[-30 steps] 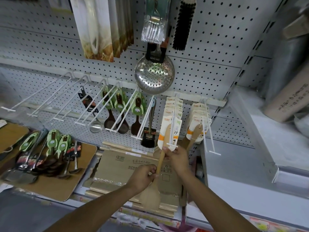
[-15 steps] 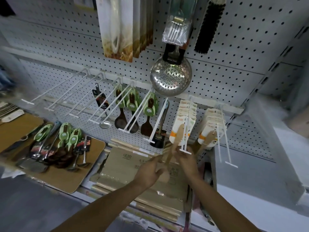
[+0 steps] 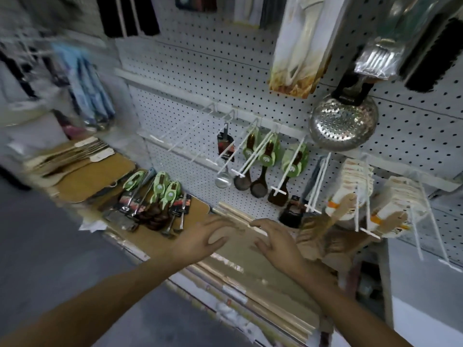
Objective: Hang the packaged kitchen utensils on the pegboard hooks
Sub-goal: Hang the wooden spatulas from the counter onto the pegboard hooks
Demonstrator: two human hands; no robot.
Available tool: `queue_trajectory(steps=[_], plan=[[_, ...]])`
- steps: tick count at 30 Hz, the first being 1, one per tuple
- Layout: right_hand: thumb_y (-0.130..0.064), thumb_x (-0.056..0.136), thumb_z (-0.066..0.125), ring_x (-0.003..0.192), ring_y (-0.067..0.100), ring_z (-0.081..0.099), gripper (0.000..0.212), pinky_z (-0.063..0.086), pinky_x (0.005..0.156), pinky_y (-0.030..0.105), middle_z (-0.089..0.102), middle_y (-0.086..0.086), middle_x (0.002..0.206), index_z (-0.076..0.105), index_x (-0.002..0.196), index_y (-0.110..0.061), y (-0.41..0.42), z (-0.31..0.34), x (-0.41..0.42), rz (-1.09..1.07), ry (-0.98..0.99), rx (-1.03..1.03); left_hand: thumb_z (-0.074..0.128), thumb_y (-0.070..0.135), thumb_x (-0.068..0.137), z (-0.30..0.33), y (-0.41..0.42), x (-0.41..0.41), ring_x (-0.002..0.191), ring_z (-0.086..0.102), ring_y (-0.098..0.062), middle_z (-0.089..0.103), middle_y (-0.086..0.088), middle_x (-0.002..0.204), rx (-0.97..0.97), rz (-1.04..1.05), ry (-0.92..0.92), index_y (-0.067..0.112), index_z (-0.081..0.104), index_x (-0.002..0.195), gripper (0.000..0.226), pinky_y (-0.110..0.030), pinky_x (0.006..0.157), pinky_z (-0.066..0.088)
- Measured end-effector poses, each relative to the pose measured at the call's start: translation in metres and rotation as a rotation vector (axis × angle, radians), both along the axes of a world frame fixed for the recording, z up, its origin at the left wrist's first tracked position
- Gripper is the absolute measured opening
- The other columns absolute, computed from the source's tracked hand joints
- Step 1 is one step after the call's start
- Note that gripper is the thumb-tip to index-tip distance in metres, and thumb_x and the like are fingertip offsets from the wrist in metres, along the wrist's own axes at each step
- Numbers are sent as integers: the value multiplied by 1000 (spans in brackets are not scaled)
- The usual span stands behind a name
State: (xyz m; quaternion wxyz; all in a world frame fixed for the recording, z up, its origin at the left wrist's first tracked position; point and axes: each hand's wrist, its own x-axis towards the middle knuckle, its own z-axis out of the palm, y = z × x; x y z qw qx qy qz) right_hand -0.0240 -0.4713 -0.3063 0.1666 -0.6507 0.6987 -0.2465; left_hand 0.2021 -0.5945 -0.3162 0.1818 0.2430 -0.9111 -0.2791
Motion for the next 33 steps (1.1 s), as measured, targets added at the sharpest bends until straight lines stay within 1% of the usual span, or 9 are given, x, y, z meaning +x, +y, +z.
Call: queue_trajectory(steps=[2,6,11,16,20,22,25,30,33], plan=[[-25,94,60,119,6,48,35,37,100,21,56,-10,128,54,129,-28,-21,5,33,46,4,-22,58,45,97,10,-16,38,121,56,-3,55,20,136,-38,2,3,36,56,135,39,-28,101,48],[-37,95,59,123,8,47,38,40,102,26,55,-8,132,51,132,-30,-63,17,104,127,54,-84,65,44,94,20,-53,119,130,49,-2,57,16,137,-98,101,9,32,56,136,45,-30,105,46],[-46,95,51,119,13,51,44,47,97,33,57,-6,129,49,134,-26,-114,30,201,213,139,-133,68,43,91,39,-93,217,128,46,5,53,20,138,-104,178,45,37,56,135,46,-15,106,39],[-42,95,57,122,12,50,45,46,100,34,56,-4,133,51,136,-24,-164,44,290,268,198,-165,69,45,90,47,-130,316,132,47,-4,53,16,140,-188,216,3,35,54,136,49,-28,107,44],[-49,94,51,129,13,46,50,38,108,33,53,-3,139,49,138,-24,-202,56,349,309,215,-171,64,52,92,55,-155,385,129,47,-2,52,17,139,-208,263,-43,38,51,138,50,-25,106,43],[-53,93,47,128,12,46,54,37,107,29,53,-4,139,48,138,-24,-220,60,371,350,235,-174,62,54,92,57,-164,413,128,47,-3,53,15,139,-231,283,-48,35,54,137,50,-20,105,41],[-56,93,45,130,10,44,57,30,106,23,50,-6,141,46,140,-24,-250,62,399,404,268,-189,62,54,92,59,-182,446,128,49,-6,55,12,139,-247,317,-38,32,56,136,50,-24,104,44],[-60,93,44,130,4,39,56,34,107,24,46,-12,141,42,140,-30,-306,54,434,498,255,-179,60,59,92,55,-221,480,127,50,-8,55,14,136,-230,353,-27,36,53,136,50,-27,103,44],[-60,93,45,132,4,38,57,29,109,23,45,-12,143,42,141,-29,-346,50,453,548,247,-158,62,58,91,50,-255,495,128,50,-8,55,13,137,-237,358,-64,33,55,136,52,-27,105,43]])
